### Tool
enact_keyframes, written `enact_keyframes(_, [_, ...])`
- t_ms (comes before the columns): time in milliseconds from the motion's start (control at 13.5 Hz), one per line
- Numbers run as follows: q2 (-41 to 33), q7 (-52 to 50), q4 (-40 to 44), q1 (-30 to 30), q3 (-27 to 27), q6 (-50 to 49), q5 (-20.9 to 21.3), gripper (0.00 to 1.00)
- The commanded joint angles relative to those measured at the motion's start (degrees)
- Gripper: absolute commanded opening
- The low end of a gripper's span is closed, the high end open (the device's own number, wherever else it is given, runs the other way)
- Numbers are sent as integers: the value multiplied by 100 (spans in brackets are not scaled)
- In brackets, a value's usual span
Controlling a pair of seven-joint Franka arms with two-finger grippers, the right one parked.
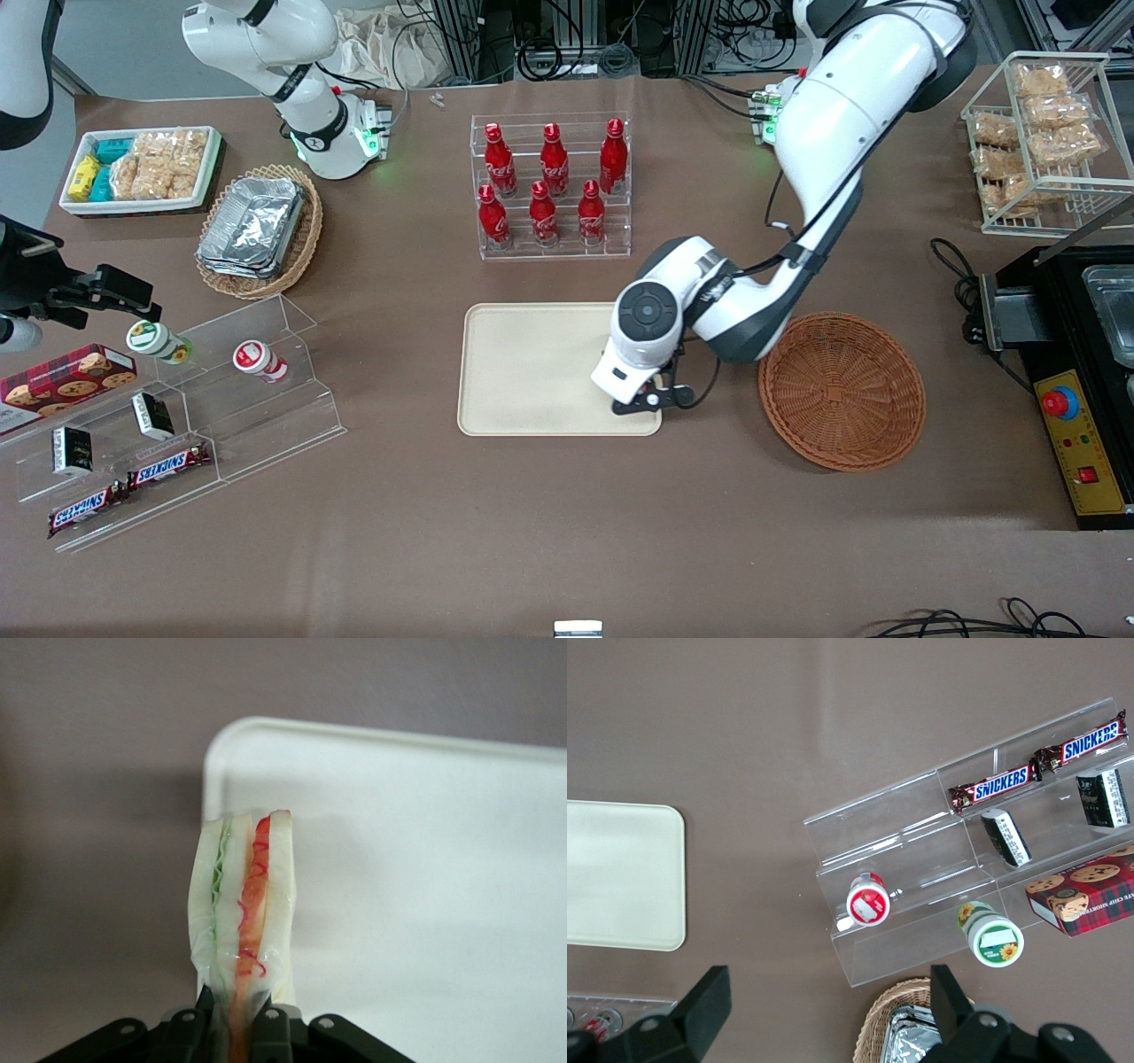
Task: Place sandwich from basket to tray
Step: 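Carry the sandwich with the left gripper over the cream tray, then lower the sandwich onto the tray and open the left gripper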
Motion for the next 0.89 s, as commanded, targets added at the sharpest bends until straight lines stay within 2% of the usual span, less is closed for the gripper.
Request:
enact_keyframes(0, [12, 566, -119, -96, 34, -67, 98, 0])
enact_keyframes(148, [196, 576, -120, -209, 43, -14, 133, 0])
enact_keyframes(370, [354, 506, -102, -219, 52, -5, 414, 0])
enact_keyframes(444, [337, 462, -85, -201, 52, -5, 406, 28])
enact_keyframes(519, [329, 470, -67, -184, 52, -5, 405, 67])
enact_keyframes(593, [302, 462, -67, -166, 52, -14, 397, 100])
enact_keyframes(815, [66, 392, -5, -9, 52, -102, 336, 100])
